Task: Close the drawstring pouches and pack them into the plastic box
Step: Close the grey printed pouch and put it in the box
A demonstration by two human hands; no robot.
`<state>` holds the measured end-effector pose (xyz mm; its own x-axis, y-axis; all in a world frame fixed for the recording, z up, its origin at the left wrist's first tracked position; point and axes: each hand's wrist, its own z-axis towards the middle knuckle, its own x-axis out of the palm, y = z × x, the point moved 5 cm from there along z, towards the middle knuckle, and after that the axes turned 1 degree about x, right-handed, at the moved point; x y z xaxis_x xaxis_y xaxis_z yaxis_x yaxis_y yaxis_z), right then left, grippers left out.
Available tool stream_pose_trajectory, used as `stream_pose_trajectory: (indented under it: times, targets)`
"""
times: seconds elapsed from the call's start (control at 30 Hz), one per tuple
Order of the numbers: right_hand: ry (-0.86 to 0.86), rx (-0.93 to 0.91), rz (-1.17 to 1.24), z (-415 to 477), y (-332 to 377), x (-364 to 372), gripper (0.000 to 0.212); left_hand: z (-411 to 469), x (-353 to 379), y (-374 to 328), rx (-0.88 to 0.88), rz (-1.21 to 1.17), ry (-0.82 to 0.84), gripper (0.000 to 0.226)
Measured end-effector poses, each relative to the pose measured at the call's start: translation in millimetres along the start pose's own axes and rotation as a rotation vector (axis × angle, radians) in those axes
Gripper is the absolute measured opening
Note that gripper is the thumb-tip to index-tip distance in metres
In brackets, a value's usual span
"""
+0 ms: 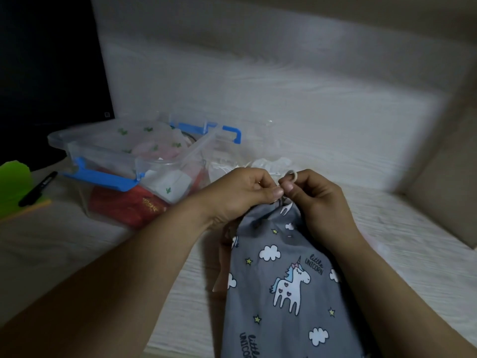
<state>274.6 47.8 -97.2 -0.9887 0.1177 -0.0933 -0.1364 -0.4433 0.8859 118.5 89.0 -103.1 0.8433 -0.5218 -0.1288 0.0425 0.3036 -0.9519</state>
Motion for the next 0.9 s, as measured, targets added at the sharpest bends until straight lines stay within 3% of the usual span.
stream_pose_trajectory:
  times: [0.13, 0.4, 0.63, 0.9]
  targets:
    - [0.007, 0.094, 0.169, 0, -1, 2, 0.006, -3, 0, -1, -0.066, -0.163, 0.061, 0.010]
    - [0.020, 0.186, 0.307, -7, 1, 1, 0.008, -4, -6, -4, -0.026, -0.070, 0.054, 0.018]
    - [0.015, 0.143, 0.161, -4, 5, -6, 0.018, -1, -12, -5, 0.063, 0.277, 0.009, 0.015]
    - [-0.042, 0.156, 0.088, -3, 1, -15, 0.024, -6, -14, -1, 0.213, 0.856, -0.046, 0.015]
